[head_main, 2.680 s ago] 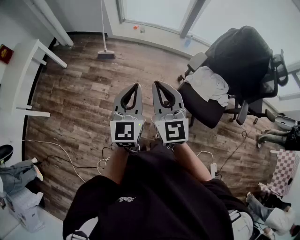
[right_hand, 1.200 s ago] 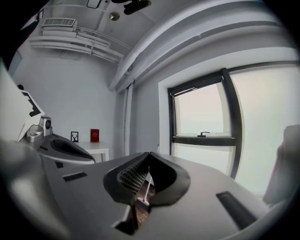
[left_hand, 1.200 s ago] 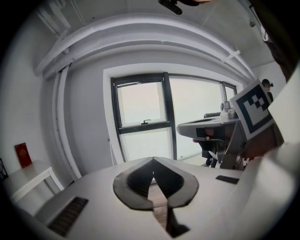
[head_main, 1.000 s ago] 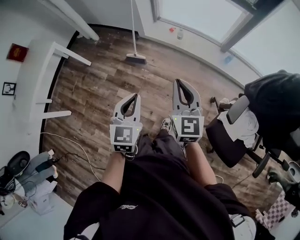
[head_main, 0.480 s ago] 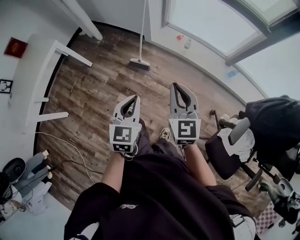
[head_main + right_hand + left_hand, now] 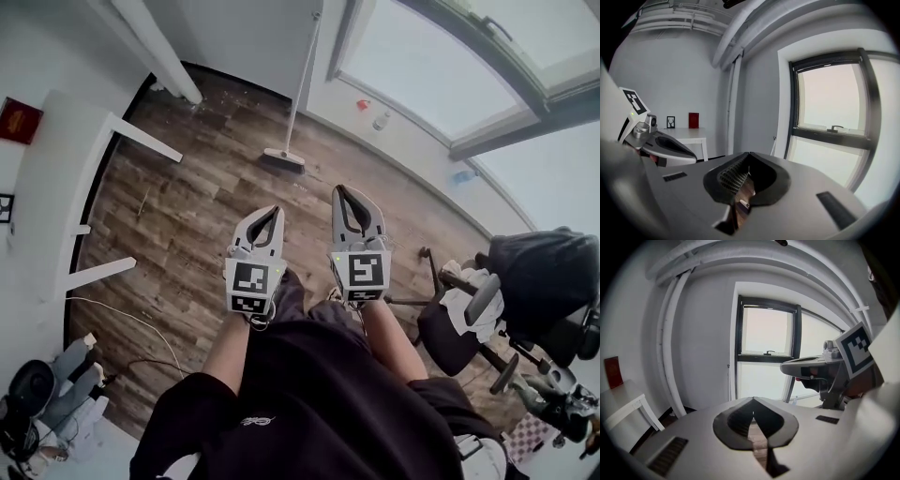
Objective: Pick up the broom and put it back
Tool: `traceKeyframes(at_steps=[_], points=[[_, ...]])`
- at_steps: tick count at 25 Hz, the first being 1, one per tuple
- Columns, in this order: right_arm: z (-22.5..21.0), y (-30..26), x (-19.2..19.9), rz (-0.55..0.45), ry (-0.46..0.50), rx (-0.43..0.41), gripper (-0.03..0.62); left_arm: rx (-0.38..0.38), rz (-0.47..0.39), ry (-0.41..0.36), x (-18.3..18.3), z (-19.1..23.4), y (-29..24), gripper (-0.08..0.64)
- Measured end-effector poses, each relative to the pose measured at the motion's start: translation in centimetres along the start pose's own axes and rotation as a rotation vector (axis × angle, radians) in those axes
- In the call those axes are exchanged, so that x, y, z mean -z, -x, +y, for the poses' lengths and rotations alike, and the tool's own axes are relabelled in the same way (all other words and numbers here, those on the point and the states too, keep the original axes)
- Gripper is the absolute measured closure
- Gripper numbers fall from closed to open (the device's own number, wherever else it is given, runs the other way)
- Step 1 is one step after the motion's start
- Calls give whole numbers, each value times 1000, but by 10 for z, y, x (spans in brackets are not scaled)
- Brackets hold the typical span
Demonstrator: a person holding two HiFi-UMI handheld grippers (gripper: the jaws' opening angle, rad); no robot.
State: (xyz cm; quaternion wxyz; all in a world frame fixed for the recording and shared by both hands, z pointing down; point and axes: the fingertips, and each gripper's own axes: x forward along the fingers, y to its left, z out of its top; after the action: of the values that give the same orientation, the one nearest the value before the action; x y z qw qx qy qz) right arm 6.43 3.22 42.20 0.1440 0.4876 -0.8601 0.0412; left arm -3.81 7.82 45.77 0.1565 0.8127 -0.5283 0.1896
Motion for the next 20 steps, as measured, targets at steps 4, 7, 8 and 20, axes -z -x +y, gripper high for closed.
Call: traceKeyframes(at_steps=[4, 7, 8, 20], points=[[19, -42, -3, 31, -29, 19, 569, 49, 18, -11, 0, 36, -10, 558], [29, -66, -6, 40, -51, 13, 569, 46, 22, -9, -2, 59, -20, 558], [30, -72, -6, 44, -52, 10, 569, 43, 22, 2, -3, 65, -23, 558], [-37, -221, 50, 203, -109, 8, 569, -12, 88, 113, -4, 123, -134, 558]])
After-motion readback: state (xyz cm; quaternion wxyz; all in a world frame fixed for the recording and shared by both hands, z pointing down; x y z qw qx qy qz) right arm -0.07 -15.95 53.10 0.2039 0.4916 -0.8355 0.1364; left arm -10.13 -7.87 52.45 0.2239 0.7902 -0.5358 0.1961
